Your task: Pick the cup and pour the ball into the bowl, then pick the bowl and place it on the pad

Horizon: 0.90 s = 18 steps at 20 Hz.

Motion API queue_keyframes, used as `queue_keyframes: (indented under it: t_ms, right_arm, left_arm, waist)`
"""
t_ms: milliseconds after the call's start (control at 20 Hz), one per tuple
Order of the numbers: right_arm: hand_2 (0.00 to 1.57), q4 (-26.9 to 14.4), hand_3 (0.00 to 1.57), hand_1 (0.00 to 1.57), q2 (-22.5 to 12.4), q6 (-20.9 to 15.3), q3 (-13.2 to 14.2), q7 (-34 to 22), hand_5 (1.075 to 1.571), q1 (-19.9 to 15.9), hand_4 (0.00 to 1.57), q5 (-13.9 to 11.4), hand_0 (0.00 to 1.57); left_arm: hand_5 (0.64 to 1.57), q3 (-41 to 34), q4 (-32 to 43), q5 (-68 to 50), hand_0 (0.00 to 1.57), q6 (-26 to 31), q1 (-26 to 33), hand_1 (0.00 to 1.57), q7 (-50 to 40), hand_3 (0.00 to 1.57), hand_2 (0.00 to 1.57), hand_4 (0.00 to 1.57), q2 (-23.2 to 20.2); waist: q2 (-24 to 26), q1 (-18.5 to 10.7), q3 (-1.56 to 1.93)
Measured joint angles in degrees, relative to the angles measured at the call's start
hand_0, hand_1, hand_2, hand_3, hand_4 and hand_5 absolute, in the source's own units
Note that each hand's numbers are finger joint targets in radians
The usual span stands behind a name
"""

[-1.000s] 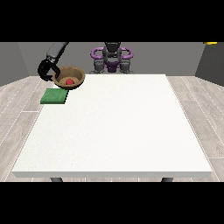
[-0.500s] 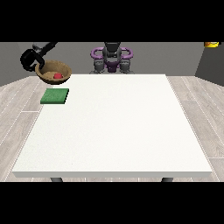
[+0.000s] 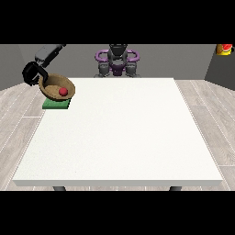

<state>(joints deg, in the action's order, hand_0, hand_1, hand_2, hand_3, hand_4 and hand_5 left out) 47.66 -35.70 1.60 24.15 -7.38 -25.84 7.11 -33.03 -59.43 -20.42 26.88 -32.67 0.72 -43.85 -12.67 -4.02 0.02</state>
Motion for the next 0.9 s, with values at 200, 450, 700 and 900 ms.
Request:
queue_keyframes:
  t_ms: [200,450,700,900]
  right_arm:
    - [1.57,-1.98,0.58,1.57,2.74,-1.75,-0.22,2.12,1.571,-1.48,1.01,0.08,1.57]
    - [1.57,-5.45,0.88,1.57,3.05,-0.73,1.24,3.52,1.571,-2.44,0.71,1.86,1.57]
    - [1.57,-9.59,0.98,1.57,0.62,-3.25,2.71,3.18,1.554,-4.3,0.0,1.7,1.57]
    - [1.4,-11.41,0.8,1.49,-1.18,-4.96,3.83,4.79,1.544,-5.33,0.0,1.66,1.49]
  left_arm:
    - [1.555,0.33,0.15,0.07,0.0,-0.14,0.38,0.0,1.25,0.0,0.0,1.2,0.09]
    - [1.561,0.17,0.73,0.01,0.0,-0.2,1.42,0.0,2.2,0.0,0.0,1.19,-0.52]
    - [1.561,0.3,-0.36,-0.93,0.0,-0.28,0.72,0.0,1.15,0.0,0.0,1.2,-1.58]
    - [1.562,-0.34,0.19,-2.02,0.0,0.38,0.81,0.0,1.04,0.0,0.0,1.19,-2.71]
  waist:
    - [-0.61,-0.27,-0.1]
    - [-0.62,0.31,-0.05]
    - [-1.42,-0.24,-0.01]
    - [-2.14,-0.38,0.03]
